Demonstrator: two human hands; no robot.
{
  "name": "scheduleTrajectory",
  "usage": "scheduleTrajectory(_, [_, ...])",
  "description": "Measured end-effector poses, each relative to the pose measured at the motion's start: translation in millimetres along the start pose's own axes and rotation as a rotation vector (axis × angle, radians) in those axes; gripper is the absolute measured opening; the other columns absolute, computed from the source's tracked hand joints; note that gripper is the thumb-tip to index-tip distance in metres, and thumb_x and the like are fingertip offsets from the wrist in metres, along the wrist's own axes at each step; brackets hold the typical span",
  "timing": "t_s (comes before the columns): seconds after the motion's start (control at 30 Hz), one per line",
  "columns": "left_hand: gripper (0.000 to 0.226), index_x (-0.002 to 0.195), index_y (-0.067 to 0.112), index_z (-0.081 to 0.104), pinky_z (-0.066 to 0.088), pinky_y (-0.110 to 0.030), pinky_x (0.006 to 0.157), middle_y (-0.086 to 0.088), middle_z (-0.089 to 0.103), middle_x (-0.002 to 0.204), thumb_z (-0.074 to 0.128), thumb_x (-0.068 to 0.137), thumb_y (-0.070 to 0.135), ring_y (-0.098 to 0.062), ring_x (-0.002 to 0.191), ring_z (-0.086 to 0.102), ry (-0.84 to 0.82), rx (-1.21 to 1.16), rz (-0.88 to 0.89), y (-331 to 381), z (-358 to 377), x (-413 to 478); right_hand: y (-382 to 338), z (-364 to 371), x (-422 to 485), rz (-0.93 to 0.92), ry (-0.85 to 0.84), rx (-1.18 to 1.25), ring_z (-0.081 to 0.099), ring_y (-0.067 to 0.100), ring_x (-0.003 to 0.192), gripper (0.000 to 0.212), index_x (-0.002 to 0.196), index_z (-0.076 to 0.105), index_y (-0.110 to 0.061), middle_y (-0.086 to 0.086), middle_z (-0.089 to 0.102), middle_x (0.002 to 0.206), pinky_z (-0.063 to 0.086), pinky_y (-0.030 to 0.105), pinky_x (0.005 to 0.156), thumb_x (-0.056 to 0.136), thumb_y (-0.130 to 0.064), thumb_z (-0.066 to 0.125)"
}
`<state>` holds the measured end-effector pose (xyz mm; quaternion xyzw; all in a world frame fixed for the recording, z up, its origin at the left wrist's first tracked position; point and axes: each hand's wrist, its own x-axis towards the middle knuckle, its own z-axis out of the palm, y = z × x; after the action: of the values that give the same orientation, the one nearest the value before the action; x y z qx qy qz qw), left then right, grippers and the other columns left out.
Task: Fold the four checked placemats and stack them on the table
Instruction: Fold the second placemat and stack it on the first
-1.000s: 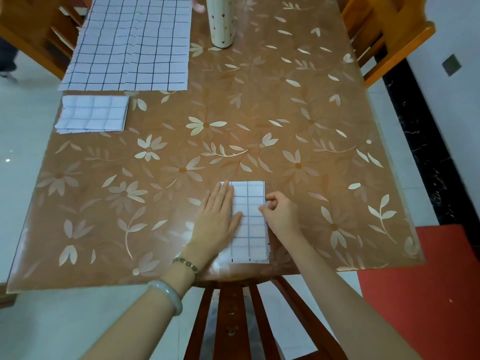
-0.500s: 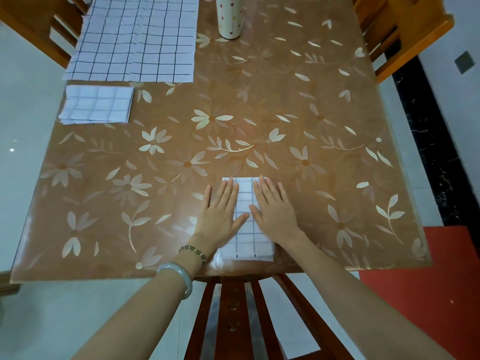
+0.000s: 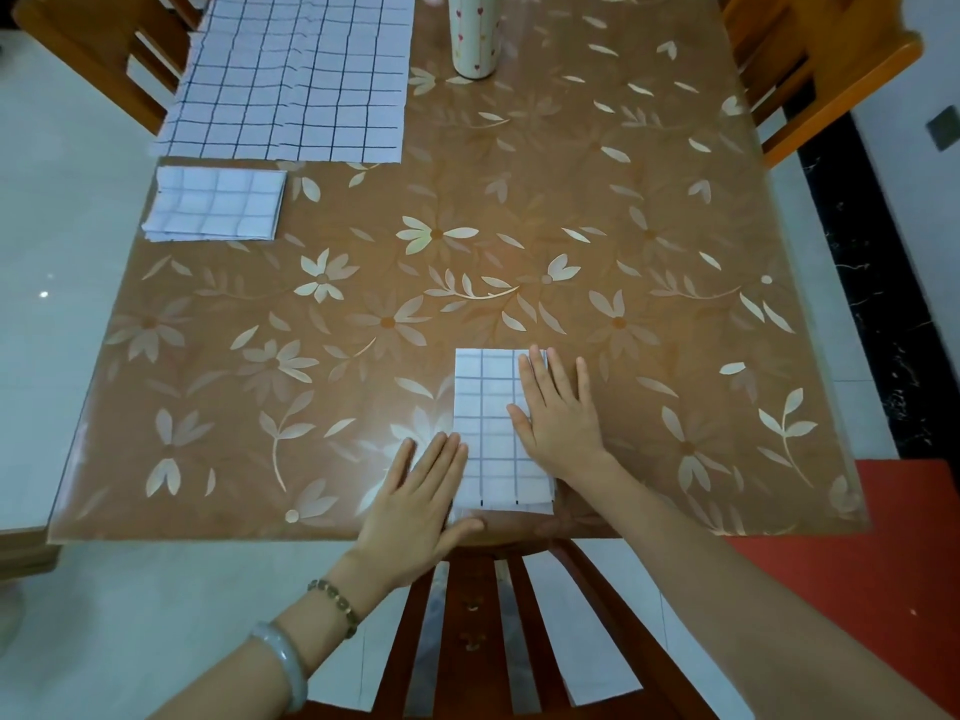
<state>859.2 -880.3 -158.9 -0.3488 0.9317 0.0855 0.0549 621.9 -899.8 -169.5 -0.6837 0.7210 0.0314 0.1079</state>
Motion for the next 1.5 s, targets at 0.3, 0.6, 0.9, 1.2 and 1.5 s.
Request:
scheduleTrajectory(0.3, [0.084,0.15,0.004,0.025,0.012,-0.05,0.116,-0.014,0.023,0.157,0.007,0.095,0.066,-0.027,0.146,0.019,-0.069,0.052,-0.002,-4,-10,72,0,1,1,0.01,0.016,-0.02,0.033,0.03,0.139,0.063,0.145,0.035,-0.007,0.013,0.035,0.151,0.025,0.058,0.112,0.097,-0.046,0.024])
scheduleTrajectory(0.6, [0.096,0.149,0.003,0.025,0.012,-0.054,0.116,-0.013,0.023,0.157,0.007,0.089,0.075,-0.026,0.147,0.019,-0.149,0.045,-0.015,-5,-6,70,-32,-1,-28,-0.04,0.013,0.064,0.026,0.026,0.143,0.059,0.146,0.031,-0.01,0.011,0.034,0.152,0.012,0.052,0.115,0.099,-0.043,0.021])
scheduleTrajectory(0.9, [0.103,0.154,0.009,0.007,-0.004,-0.053,0.118,-0.006,0.002,0.162,0.007,0.082,0.083,-0.021,0.149,-0.001,-0.163,-0.038,-0.006,-9,-10,72,16,-1,-62,0.032,-0.047,-0.03,0.033,0.033,0.139,0.065,0.143,0.039,-0.008,0.016,0.038,0.149,0.018,0.055,0.11,0.099,-0.049,0.017])
scheduleTrajectory(1.2, [0.066,0.134,0.004,0.039,0.037,-0.042,0.103,-0.013,0.045,0.131,0.07,0.084,0.032,-0.031,0.123,0.042,0.129,-0.874,-0.698,-17,-58,138,6,-11,-54,0.053,-0.038,-0.005,0.04,0.037,0.134,0.063,0.131,0.054,-0.014,0.019,0.044,0.144,0.023,0.058,0.112,0.083,-0.049,0.034])
scheduleTrajectory(1.5, [0.02,0.081,0.011,0.06,0.051,-0.024,0.06,-0.003,0.067,0.083,0.08,0.076,0.013,-0.015,0.072,0.064,-0.107,-1.195,-0.787,-24,-76,146,13,-19,-46,0.086,-0.034,0.182,0.006,0.029,0.147,0.067,0.142,0.038,-0.025,0.012,0.013,0.159,-0.002,0.05,0.116,0.082,-0.048,0.058])
